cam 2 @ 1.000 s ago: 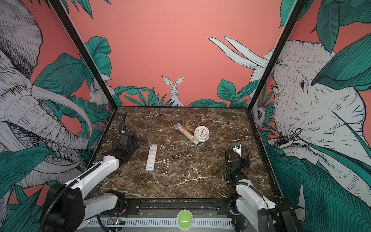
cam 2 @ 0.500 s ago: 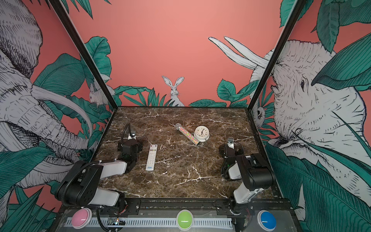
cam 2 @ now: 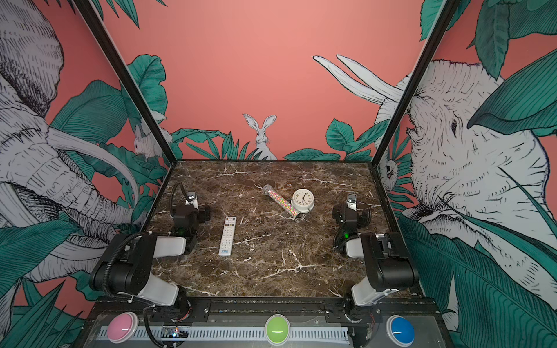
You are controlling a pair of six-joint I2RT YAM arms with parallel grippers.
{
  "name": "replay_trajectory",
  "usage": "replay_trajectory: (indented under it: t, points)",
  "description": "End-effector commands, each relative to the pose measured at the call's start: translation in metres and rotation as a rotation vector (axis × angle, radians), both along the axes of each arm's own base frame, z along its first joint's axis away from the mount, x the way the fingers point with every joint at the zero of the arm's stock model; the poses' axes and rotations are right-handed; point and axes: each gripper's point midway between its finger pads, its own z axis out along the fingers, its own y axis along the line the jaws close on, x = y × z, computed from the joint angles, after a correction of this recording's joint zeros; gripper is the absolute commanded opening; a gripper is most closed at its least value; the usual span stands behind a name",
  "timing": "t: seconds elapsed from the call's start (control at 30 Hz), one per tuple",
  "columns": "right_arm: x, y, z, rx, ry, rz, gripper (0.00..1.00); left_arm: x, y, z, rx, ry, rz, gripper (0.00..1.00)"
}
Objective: Load the batteries into the remote control
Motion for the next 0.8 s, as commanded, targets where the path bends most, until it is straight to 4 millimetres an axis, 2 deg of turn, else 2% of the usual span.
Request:
replay_trajectory:
  t: [0.0,0.77]
  points:
    - [0.0002,0.0012,0.0022,0.019,-0.014,0.001,0.99,0.0018,-0.0074,-0.0038,-0.047,-0.032,-0.064,0.99]
    - [-0.0009,0.0008,0.0024,0.017,-0.019,0.001,0.99,0.0012,-0.0082,-0.005,-0.051,-0.005,-0.062,1.0]
